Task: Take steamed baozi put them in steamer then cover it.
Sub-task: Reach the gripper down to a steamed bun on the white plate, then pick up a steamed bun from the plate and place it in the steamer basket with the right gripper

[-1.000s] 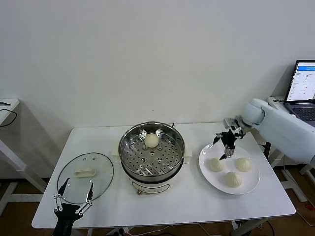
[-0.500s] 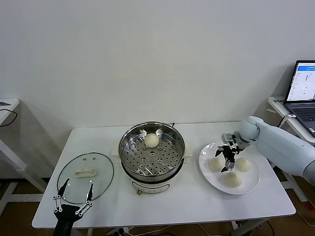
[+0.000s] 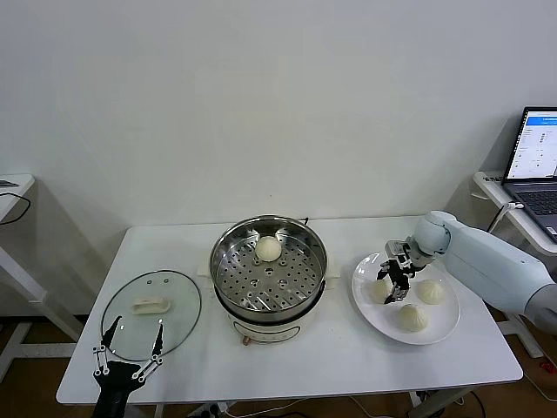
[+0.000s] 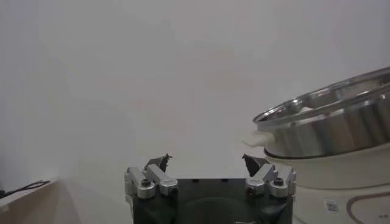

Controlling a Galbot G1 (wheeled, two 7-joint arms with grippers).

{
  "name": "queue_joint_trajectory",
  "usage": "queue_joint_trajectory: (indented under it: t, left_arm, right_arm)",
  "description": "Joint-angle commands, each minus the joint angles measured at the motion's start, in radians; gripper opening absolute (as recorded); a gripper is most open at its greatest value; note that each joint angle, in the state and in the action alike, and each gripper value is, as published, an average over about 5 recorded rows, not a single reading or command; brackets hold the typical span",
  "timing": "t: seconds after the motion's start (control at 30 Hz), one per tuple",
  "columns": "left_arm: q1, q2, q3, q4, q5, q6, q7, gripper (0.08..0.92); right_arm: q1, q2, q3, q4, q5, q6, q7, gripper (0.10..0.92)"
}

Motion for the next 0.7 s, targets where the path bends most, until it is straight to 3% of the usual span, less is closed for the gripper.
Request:
queue_joint_trajectory:
  t: [0.03, 0.17, 0.3, 0.7]
  left_arm:
    - [-0.001, 0.002, 0.001, -0.002, -0.001, 0.002, -0.001, 0.823]
    - [-0.005, 0.006, 0.005, -0.004, -0.002, 0.004, -0.001, 0.823]
    - [-0.009, 0.007, 0.013, -0.003, -0.001, 0.006, -0.002, 0.823]
    - [-0.010, 0.009, 0.019, 0.000, 0.000, 0.006, -0.005, 0.823]
  right_arm:
    - [0.055, 0.001, 0.015, 0.033, -0.032, 0.012, -0.028, 0.672]
    - [0.206, 0.024, 0.065, 0.086, -0.086, 0.051, -0.169, 0.672]
    - [0.411, 0.091, -0.028, 0.136, 0.045, 0.034, -0.267, 0.672]
    - [0.679, 0.385, -0.333, 0.255, 0.424, -0.113, -0.226, 0.668]
